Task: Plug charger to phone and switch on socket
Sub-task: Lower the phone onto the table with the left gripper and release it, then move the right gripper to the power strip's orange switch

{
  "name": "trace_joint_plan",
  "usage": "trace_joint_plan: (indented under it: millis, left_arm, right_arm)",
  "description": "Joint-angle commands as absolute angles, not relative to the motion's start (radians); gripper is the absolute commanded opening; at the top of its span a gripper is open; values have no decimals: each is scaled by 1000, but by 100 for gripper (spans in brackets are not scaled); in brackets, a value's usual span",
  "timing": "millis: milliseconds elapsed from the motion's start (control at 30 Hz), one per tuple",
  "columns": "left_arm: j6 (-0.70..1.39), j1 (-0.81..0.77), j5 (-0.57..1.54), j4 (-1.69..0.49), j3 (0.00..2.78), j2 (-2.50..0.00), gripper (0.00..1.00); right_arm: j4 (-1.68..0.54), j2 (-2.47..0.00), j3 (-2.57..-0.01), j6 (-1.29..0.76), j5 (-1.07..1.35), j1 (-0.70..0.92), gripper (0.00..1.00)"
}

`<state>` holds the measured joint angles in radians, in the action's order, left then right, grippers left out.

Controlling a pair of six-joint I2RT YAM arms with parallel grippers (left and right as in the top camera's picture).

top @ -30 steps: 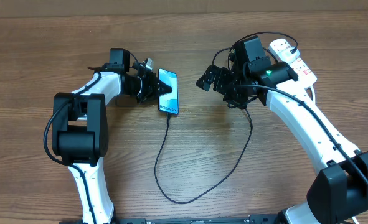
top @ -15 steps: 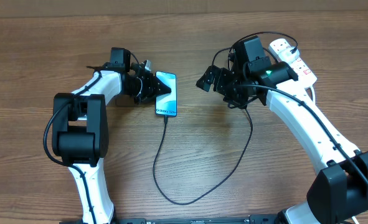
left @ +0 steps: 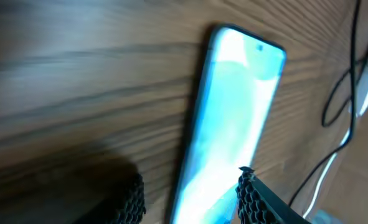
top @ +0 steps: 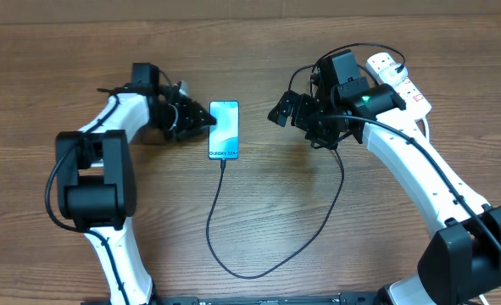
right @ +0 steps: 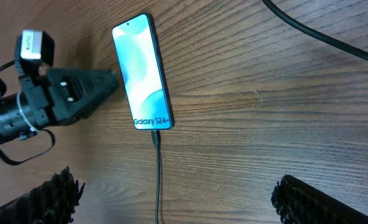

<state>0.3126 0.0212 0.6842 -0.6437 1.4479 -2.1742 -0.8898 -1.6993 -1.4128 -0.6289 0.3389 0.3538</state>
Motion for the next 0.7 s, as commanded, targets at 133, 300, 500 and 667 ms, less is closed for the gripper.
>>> trace_joint_plan:
  millis: [133, 300, 500, 667]
  left_arm:
    - [268, 88, 487, -731, 1451, -2168, 42]
    - [250, 99, 433, -748, 1457, -2014, 43]
    - [250, 99, 406, -781, 1457, -1652, 47]
    - [250, 99, 380, -819, 1457, -1415, 100]
  right_arm:
    - [-891, -1703, -1420, -580, 329, 352, 100]
    - [-897, -1702, -1420, -567, 322, 347, 100]
    - [-897, -1702, -1422, -567, 323, 307, 100]
    - [-905, -1700, -1423, -490, 343, 244, 100]
